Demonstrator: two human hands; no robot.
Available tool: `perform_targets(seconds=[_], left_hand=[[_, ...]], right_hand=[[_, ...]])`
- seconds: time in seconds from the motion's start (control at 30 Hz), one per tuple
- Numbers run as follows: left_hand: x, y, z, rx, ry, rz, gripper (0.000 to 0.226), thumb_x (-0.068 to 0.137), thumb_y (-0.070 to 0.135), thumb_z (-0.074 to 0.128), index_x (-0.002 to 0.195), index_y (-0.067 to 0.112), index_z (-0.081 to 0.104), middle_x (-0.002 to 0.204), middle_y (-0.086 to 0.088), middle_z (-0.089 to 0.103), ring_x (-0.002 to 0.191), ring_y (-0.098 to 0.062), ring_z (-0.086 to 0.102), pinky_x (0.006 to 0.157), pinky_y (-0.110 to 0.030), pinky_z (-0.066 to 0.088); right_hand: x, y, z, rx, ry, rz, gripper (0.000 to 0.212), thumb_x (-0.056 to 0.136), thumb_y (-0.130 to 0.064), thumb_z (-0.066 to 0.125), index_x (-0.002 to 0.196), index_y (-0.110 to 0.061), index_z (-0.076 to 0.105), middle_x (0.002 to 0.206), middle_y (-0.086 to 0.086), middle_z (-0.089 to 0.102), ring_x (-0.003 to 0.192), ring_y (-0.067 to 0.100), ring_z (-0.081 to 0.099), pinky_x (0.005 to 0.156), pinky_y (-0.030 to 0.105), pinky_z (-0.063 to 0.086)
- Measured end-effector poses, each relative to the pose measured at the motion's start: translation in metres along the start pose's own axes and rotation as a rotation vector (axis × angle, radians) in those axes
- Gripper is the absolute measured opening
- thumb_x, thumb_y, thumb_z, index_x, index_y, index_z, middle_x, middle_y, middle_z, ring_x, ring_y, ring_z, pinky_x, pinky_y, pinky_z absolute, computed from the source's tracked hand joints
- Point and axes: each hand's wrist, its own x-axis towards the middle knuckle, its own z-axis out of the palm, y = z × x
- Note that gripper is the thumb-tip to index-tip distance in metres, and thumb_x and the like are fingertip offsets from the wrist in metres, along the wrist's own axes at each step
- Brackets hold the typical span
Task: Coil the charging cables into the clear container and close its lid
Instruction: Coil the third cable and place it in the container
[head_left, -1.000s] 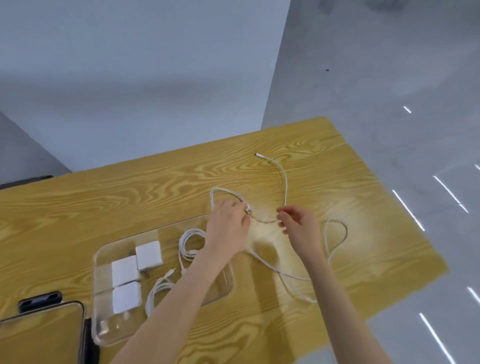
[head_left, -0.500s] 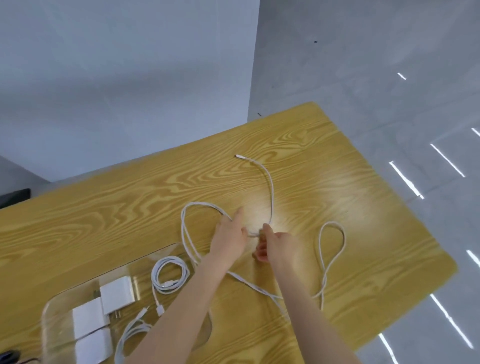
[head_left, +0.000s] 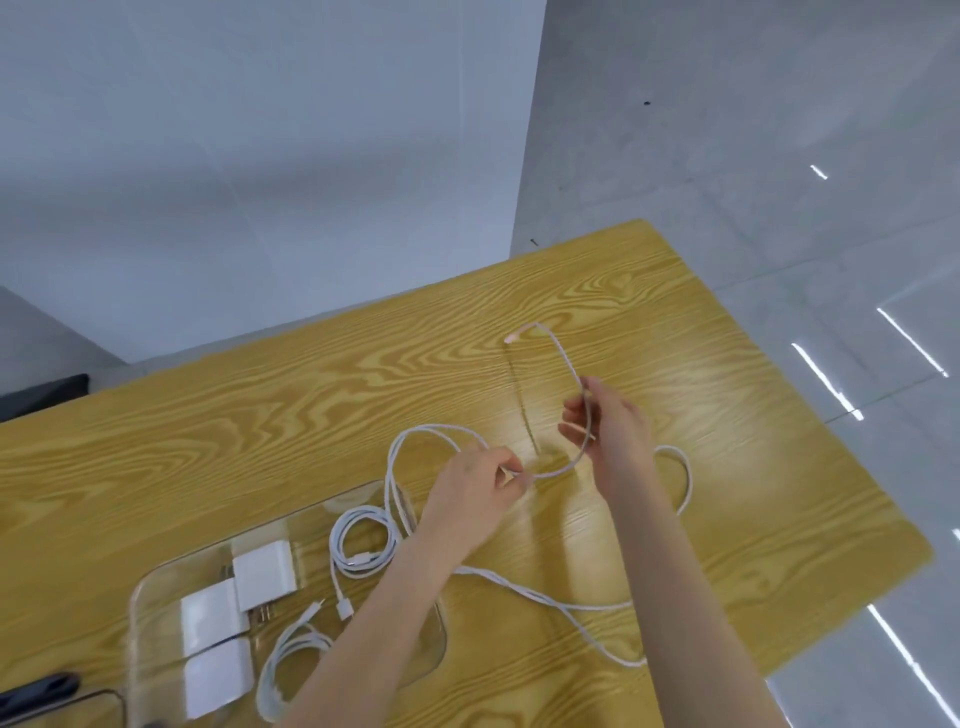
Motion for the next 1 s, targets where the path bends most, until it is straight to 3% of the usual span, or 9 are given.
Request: perform_targets(seconds=[0.17,0.3,0.47,0.57,0.63,0.7,0.8,0.93,1.0], left_hand=[[-0.031,0.026,-0.011,-0.255,-0.129,0.181,0.02,0.091,0.027,0.055,0.104,0.019,0.067,0.098,-0.002,0.065,0.086,-0.01,0.058,0.081,-0.022,0.044],[-0.054,0.038,-0.028,-0.472,-0.192,0.184,0.032,0.096,0.016,0.045,0.125,0.024,0.056,0.103,0.002,0.063,0.096,-0.011,0.061,0.089,-0.021,0.045],[-0.081,0.045,-0.069,-0.729,0.088,0.181,0.027,0.094,0.004,0.045,0.112,0.016,0.061,0.087,-0.001,0.068,0.072,-0.005,0.063,0.066,-0.012,0.044],[-0.093,0.035,-0.086,-0.636,0.297,0.039,0.022,0.092,0.011,0.051,0.106,0.019,0.066,0.098,0.001,0.069,0.087,-0.007,0.063,0.071,-0.01,0.045],[-0.098,0.023,-0.089,-0.432,0.37,-0.126,0.027,0.09,0.021,0.053,0.115,0.022,0.061,0.12,0.002,0.06,0.105,-0.012,0.057,0.08,-0.018,0.042],[-0.1,0.012,-0.083,-0.236,0.242,-0.267,0.031,0.09,0.024,0.05,0.121,0.021,0.054,0.127,-0.002,0.049,0.111,-0.018,0.052,0.083,-0.025,0.037],[-0.101,0.005,-0.063,-0.235,0.003,-0.323,0.009,0.092,0.026,0.047,0.086,0.021,0.051,0.088,0.001,0.05,0.078,-0.012,0.05,0.066,-0.024,0.035],[-0.091,0.014,-0.042,-0.265,-0.019,-0.227,0.013,0.093,0.028,0.045,0.104,0.02,0.047,0.104,-0.003,0.052,0.092,-0.019,0.049,0.083,-0.033,0.04],[-0.086,0.024,-0.04,-0.391,-0.054,-0.161,0.034,0.095,0.026,0.043,0.129,0.021,0.046,0.127,0.001,0.05,0.118,-0.017,0.047,0.103,-0.034,0.033]], right_hand=[[-0.042,-0.047,0.008,0.011,-0.225,-0.08,0.015,0.094,-0.014,0.051,0.099,-0.009,0.065,0.057,-0.001,0.048,0.042,0.007,0.039,0.037,0.018,0.035],[-0.091,-0.072,0.013,-0.019,-0.474,-0.259,0.017,0.095,-0.009,0.05,0.104,-0.012,0.064,0.061,-0.001,0.06,0.045,0.009,0.045,0.041,0.018,0.036],[-0.141,-0.091,0.017,0.054,-0.581,-0.482,0.017,0.094,-0.004,0.048,0.098,-0.008,0.064,0.074,0.004,0.071,0.055,0.011,0.056,0.051,0.02,0.045],[-0.157,-0.102,0.014,0.152,-0.529,-0.638,0.015,0.092,-0.002,0.048,0.092,-0.008,0.062,0.073,0.003,0.071,0.056,0.011,0.054,0.055,0.02,0.044],[-0.165,-0.111,0.01,0.262,-0.493,-0.691,0.018,0.093,0.002,0.044,0.09,-0.008,0.059,0.07,0.002,0.069,0.054,0.01,0.052,0.054,0.02,0.042],[-0.172,-0.118,0.008,0.322,-0.48,-0.715,0.019,0.094,0.004,0.043,0.09,-0.007,0.057,0.067,0.001,0.067,0.053,0.009,0.052,0.054,0.02,0.042],[-0.18,-0.115,0.009,0.34,-0.479,-0.691,0.02,0.094,0.006,0.042,0.089,-0.007,0.057,0.064,0.001,0.066,0.051,0.009,0.051,0.052,0.02,0.043],[-0.184,-0.094,0.014,0.303,-0.454,-0.588,0.021,0.093,0.006,0.044,0.085,-0.008,0.057,0.06,0.001,0.064,0.049,0.009,0.048,0.048,0.018,0.038],[-0.182,-0.079,0.016,0.227,-0.427,-0.539,0.019,0.092,0.005,0.046,0.085,-0.008,0.057,0.059,0.0,0.063,0.049,0.01,0.046,0.046,0.017,0.036]])
